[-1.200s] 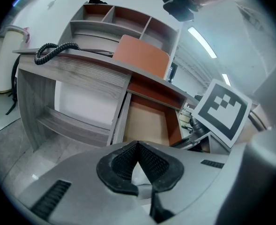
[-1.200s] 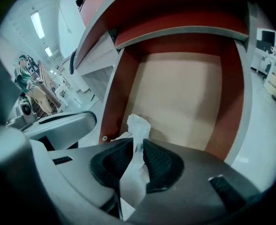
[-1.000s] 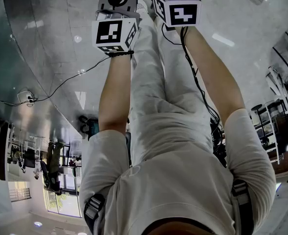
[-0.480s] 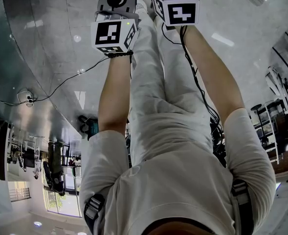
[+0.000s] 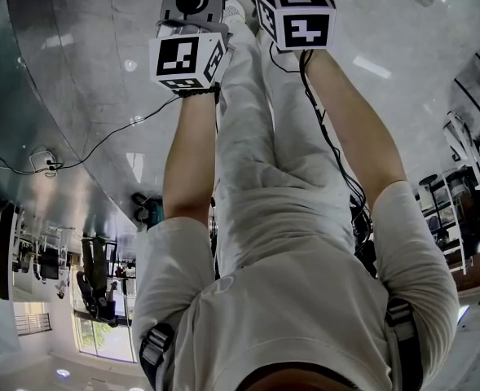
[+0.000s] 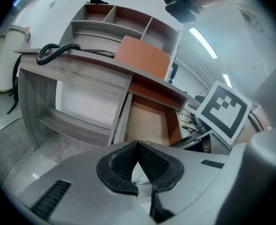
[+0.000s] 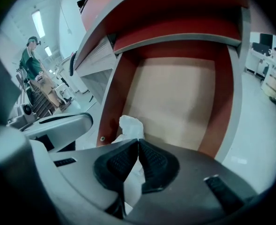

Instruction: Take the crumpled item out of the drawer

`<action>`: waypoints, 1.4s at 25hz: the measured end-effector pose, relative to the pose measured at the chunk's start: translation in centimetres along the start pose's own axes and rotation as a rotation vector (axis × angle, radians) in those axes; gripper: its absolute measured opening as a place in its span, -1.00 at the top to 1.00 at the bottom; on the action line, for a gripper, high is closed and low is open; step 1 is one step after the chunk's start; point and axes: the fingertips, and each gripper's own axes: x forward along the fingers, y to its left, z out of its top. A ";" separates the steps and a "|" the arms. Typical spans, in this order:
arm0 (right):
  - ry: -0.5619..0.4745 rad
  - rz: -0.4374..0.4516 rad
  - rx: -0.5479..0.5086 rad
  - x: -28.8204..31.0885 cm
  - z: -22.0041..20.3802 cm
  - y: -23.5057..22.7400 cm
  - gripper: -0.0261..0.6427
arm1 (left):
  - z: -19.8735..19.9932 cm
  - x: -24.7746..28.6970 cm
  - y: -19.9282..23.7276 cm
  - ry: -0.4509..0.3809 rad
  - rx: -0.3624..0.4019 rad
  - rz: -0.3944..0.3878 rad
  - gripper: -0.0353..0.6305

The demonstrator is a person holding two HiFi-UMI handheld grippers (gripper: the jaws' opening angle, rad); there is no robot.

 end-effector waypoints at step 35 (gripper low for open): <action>-0.238 0.016 0.051 -18.3 6.7 1.4 0.90 | 12.0 -6.1 -8.1 -0.051 0.149 -0.013 0.90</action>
